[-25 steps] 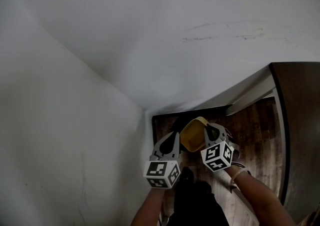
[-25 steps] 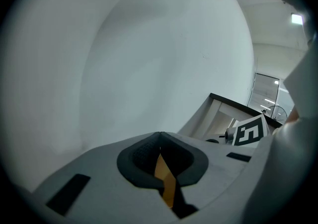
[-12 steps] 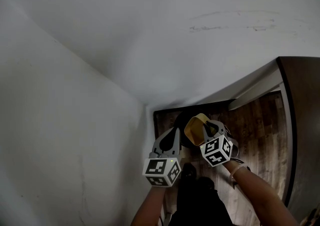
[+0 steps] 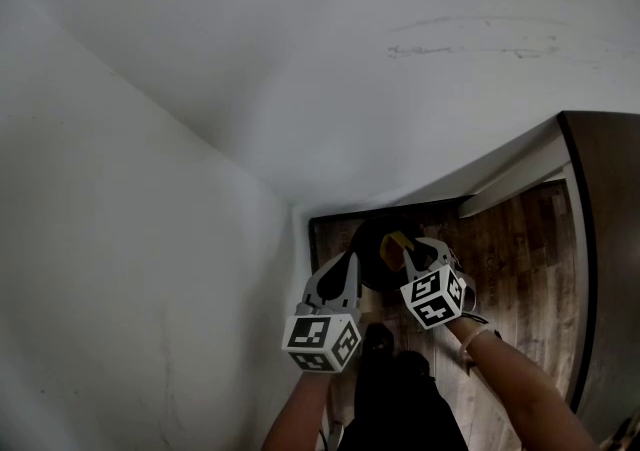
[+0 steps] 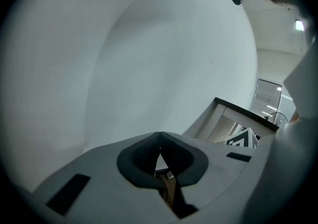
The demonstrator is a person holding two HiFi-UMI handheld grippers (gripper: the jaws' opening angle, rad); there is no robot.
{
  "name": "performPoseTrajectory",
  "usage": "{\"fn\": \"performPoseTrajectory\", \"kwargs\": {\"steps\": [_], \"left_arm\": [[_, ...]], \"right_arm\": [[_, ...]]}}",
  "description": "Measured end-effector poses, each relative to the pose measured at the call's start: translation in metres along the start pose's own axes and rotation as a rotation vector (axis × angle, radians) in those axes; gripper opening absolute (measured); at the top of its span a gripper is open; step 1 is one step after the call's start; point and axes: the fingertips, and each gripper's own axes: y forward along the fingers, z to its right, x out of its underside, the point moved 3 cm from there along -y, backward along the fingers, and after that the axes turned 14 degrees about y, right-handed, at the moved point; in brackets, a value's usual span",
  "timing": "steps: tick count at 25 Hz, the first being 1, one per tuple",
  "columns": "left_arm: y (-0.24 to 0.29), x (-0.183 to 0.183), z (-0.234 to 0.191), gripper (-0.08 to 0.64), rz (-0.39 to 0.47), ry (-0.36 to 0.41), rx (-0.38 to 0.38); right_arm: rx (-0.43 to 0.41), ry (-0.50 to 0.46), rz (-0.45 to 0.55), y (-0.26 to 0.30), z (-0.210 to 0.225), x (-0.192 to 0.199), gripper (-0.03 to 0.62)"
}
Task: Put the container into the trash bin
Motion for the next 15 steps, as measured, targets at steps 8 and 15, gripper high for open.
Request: {"fn": "performPoseTrajectory", "kwargs": {"steps": [8,15], "left_arm": [[-0.006,-0.002,0.005,0.020,-0.002,0.008,-0.002],[-0.014,-0.015,0.016,0.020,0.007,0.028,0.002]], "right_arm": [[-0.012,0.004,-0.002,-0.010,-0.002,0.003,0.072],[-0.019,0.010,0.020,-0.030,0.000,-0.003,0.072]]}}
